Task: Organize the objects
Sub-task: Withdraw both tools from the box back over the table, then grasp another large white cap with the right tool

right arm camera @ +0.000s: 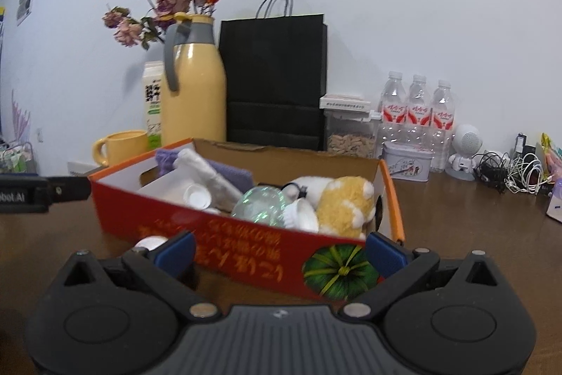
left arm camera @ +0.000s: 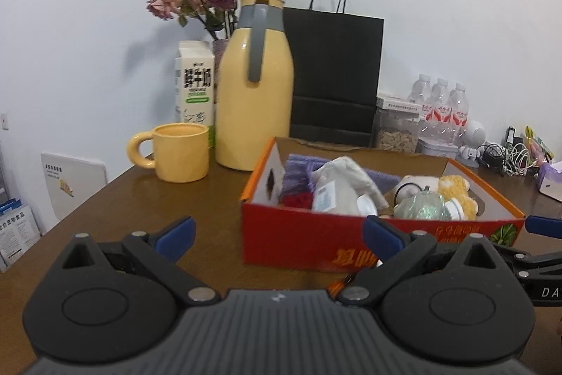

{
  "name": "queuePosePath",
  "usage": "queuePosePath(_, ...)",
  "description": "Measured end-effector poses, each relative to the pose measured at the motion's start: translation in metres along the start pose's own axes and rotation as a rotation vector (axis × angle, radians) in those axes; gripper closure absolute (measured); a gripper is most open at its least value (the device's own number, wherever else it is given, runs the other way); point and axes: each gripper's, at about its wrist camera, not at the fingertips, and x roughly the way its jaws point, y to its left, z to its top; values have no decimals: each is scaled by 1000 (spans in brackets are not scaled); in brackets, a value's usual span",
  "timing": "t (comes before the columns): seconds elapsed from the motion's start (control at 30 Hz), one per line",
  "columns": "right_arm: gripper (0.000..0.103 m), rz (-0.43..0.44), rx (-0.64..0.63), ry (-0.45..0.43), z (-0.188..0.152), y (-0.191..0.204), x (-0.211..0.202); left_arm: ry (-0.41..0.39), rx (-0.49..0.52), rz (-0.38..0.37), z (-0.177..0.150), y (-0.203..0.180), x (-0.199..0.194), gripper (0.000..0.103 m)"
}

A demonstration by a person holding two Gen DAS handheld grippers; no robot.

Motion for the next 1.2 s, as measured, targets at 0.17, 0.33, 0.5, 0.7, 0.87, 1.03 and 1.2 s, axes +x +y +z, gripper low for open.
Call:
queuePosePath(0.17, 0, 47, -16, 36, -6, 15, -9, 43, 16, 15, -6, 14, -14, 0)
queuePosePath(0.33, 0, 78, -31, 66, -6, 31, -6, 61, 14, 28, -11, 25, -26, 0)
queuePosePath(0.5, 17, 141, -24, 100, 2, 49, 14, 66, 6, 33, -14, 36, -38, 0)
queuePosePath(0.7, 45, 148, -56, 150, 7, 74, 46, 80, 5, 43, -18, 47, -46, 0)
queuePosePath(0.87, 75, 164, -63, 145, 7, 80, 50, 85, -3, 44, -20, 51, -47, 0)
queuePosePath(1.03, 75, 166, -71, 128, 4, 81, 46, 90, -2, 33, -20, 47, -44, 0)
queuePosePath(1.2, 75, 160, -32, 77, 7, 73, 36, 105, 12, 26, -22, 39, -42, 0)
